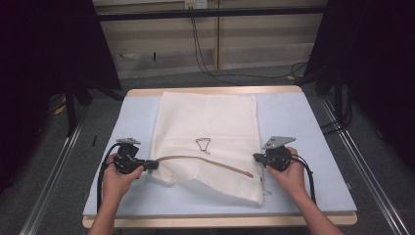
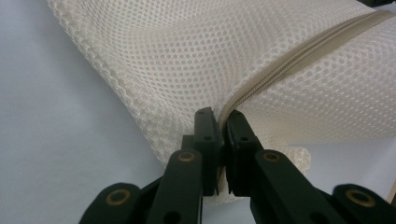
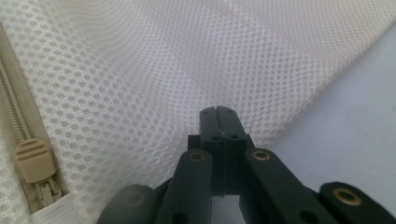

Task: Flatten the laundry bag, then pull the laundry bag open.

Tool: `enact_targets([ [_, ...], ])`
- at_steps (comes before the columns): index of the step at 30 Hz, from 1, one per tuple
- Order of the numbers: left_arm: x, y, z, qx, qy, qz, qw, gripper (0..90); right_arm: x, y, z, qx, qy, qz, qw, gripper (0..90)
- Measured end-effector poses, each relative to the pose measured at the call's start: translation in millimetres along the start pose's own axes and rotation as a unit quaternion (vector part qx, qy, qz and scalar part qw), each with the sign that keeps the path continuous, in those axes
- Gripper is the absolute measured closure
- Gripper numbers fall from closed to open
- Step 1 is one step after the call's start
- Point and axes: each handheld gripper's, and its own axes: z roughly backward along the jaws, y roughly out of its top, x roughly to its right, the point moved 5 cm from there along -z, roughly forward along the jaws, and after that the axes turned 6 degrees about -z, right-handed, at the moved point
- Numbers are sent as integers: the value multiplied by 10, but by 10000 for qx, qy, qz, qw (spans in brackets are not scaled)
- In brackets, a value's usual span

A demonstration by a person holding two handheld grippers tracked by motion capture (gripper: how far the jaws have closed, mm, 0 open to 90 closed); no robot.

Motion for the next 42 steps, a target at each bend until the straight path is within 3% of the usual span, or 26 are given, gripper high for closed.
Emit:
enact_targets([
  [2,16,2,-19,-38,-54,-46,10000,846,39,1,-5,36,-49,-101,9999,900],
  [8,57,13,-61,-26,-151,-78,9999,841,130,19,1,161,-346,54,9993,900],
  [10,66,19,-65,-6,-147,-77,9999,839,145,13,-7,148,-366,-2,9992,900],
  [18,59,-22,-9,99,-75,-36,9999,743,157,15,-22,115,-298,-76,9995,900],
  [22,71,-27,7,136,-18,-15,9999,679,167,20,-39,128,-289,11,9995,900],
  [34,44,-100,42,49,-8,-2,10000,649,158,18,-28,167,-94,-114,9998,900],
  [38,53,-90,58,111,-7,42,9999,620,170,21,-23,227,-53,-138,9996,900],
  [42,31,-88,108,248,126,68,9996,554,185,22,-21,241,-33,-141,9996,900],
])
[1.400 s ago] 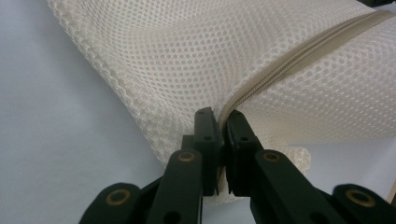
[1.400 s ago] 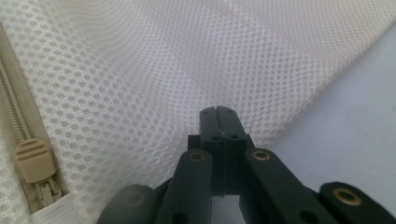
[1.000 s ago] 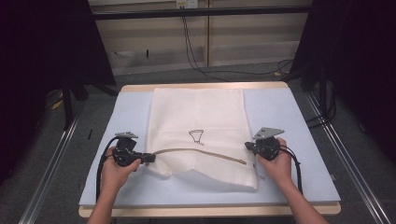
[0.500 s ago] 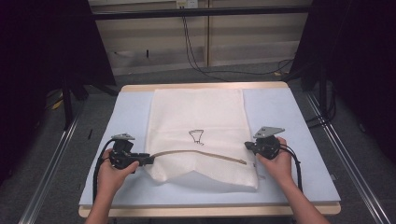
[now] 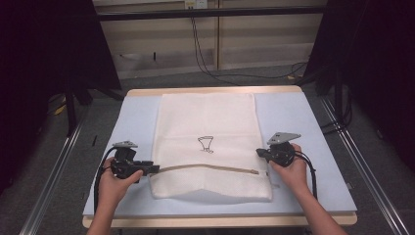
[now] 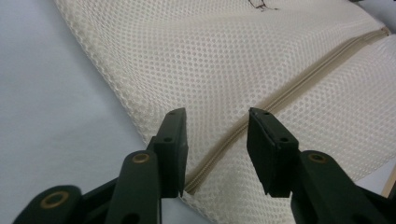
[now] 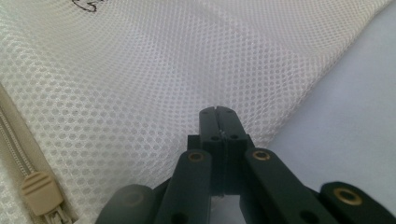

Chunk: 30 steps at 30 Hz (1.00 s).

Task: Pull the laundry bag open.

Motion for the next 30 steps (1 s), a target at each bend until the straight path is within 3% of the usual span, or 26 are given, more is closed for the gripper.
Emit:
enact_targets([
  [5,-54,-46,-54,-103,103,85,9999,456,-16,1,4,6,-23,-13,10000,887],
  [10,-115,-110,-154,-248,251,120,9993,428,-64,-19,83,-8,-22,-46,10000,753],
  [12,-130,-136,-161,-233,282,131,9992,427,-77,-42,131,-3,20,-133,9999,709],
  [15,-154,-160,-146,-52,430,336,9985,411,-89,-79,208,9,27,-276,9996,654],
  [19,-128,-170,-161,-41,627,216,9978,413,-137,-156,229,-122,127,-466,9988,597],
  [22,-93,-155,-182,-157,694,128,9974,465,-174,-209,189,-272,53,-484,9984,598],
  [28,-66,-149,-206,-158,641,282,9974,609,-118,-234,214,-369,-23,-703,9968,624],
  [30,-63,-155,-209,-189,724,327,9967,728,-101,-248,229,-381,-120,-724,9966,601],
])
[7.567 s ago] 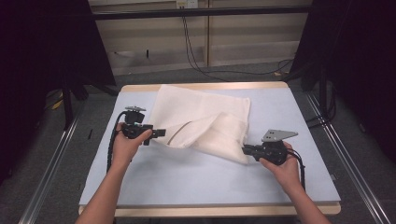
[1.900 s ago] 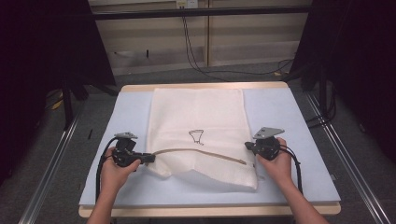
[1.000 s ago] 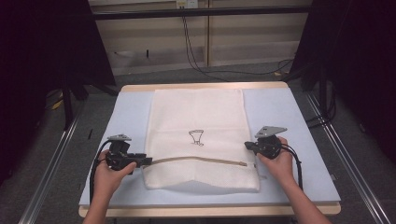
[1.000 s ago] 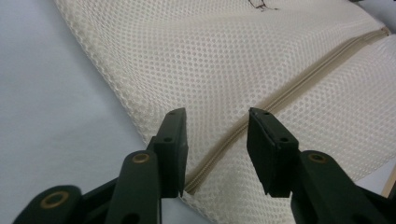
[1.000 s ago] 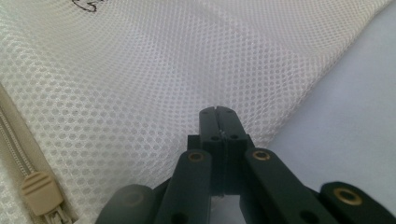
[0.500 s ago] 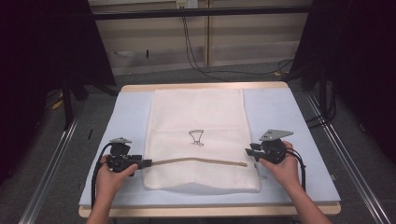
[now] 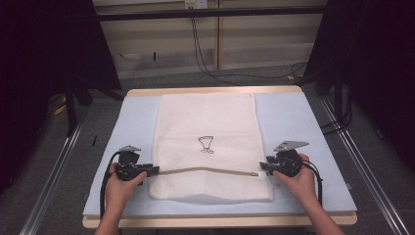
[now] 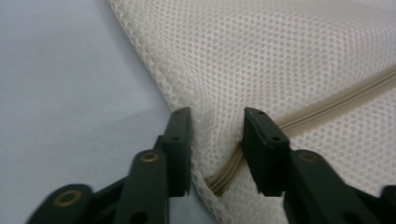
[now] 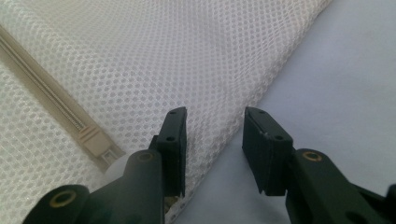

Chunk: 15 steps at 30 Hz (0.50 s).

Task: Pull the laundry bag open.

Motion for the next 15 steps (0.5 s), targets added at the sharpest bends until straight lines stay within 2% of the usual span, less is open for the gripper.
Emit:
enact_targets([
  [2,-11,-1,2,-77,44,-29,10000,806,3,-1,-9,37,13,-19,10000,606],
  [3,-9,-1,2,-106,21,26,9999,841,-2,-1,-10,27,30,-26,10000,674],
  [4,-1,7,-3,-104,39,70,9999,850,-14,2,-10,-2,87,-51,9999,707],
  [5,0,14,-3,-159,89,11,9998,859,-20,7,-18,9,158,19,9999,733],
  [6,12,27,-9,-137,93,91,9998,868,-34,8,-20,-4,153,-25,9999,784],
  [8,-9,36,-2,-221,84,66,9997,875,-30,28,-23,19,186,44,9998,849],
  [10,-60,48,28,-183,176,103,9996,877,-13,48,-39,59,235,-36,9997,865],
  [11,-91,49,47,-187,169,97,9996,878,-12,56,-49,98,231,-32,9997,868],
  [12,-123,50,76,-143,74,223,9996,878,-19,58,-54,71,226,-44,9997,869],
  [15,-146,40,108,-93,103,315,9994,878,-40,75,-72,77,294,73,9995,871],
])
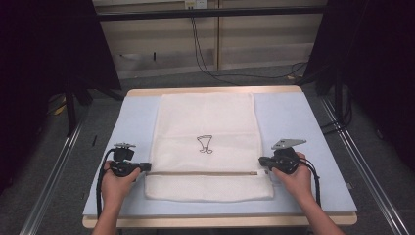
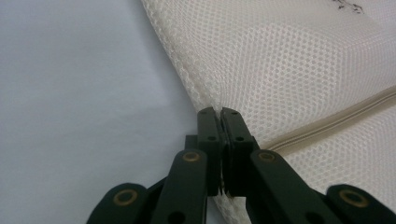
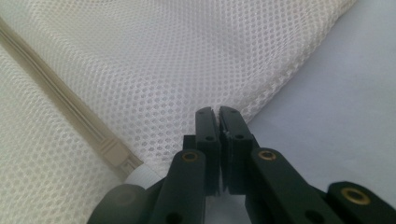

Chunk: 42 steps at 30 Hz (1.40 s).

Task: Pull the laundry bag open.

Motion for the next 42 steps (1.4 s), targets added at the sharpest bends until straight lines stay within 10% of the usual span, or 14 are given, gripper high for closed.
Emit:
enact_targets([
  [7,26,14,53,4,-31,-195,9998,811,-43,-19,64,144,143,-123,9997,787],
  [21,565,358,-53,713,-761,-419,9937,419,-183,-118,307,587,256,813,9946,886],
  [42,1379,563,-497,331,-1580,-501,9856,518,-203,-227,247,536,216,737,9956,900],
])
